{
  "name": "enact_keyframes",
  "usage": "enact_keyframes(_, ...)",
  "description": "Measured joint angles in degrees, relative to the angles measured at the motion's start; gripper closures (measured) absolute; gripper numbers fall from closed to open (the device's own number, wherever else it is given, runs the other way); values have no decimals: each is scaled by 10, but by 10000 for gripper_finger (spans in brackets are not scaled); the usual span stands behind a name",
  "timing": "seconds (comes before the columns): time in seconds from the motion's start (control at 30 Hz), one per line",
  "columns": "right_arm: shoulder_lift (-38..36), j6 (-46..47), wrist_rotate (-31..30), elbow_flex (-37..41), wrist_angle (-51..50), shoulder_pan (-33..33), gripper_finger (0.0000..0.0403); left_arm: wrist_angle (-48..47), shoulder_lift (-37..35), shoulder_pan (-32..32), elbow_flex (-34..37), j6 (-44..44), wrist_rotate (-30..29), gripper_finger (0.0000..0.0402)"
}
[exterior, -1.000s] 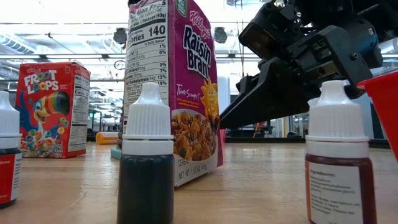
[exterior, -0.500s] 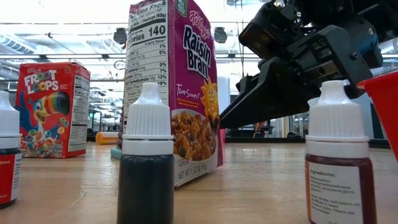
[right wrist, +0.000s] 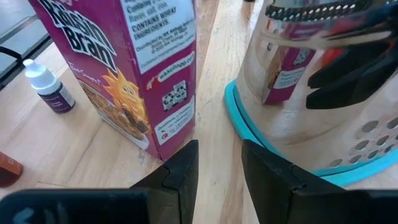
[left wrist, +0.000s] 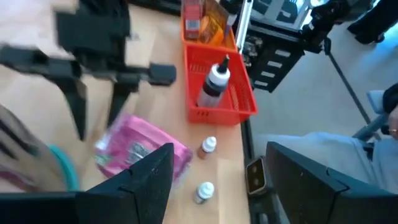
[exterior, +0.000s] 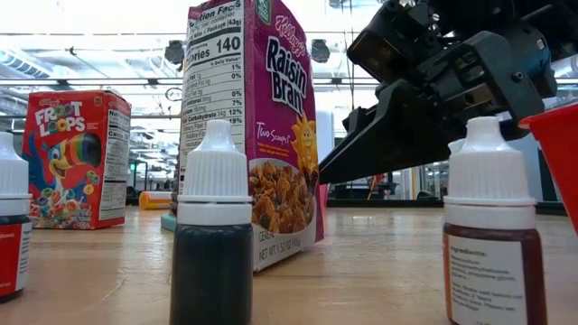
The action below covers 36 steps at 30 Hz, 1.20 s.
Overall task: Pick & Place Kitchen Items
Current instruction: Put the pink cereal box into the pink bin
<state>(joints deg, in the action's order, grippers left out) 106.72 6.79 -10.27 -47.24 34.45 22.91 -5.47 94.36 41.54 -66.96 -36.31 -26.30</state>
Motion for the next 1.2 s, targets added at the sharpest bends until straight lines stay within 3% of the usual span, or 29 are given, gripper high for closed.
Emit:
enact_keyframes(0.27,0,0,0,0,4,1,289,12,63,17,0,-59,-24,149)
enact_keyframes(0.57,0,0,3,0,8,1,289,7,68,20,0,-41,-47,149)
enact_keyframes(0.73,0,0,46,0,31,1,289,-29,68,20,0,-77,-68,149)
enact_keyframes(1.03,0,-4,47,0,35,1,289,-54,68,25,0,-126,-83,149)
enact_keyframes(1.2,-3,-4,105,0,42,1,289,-45,94,25,0,-136,-81,149)
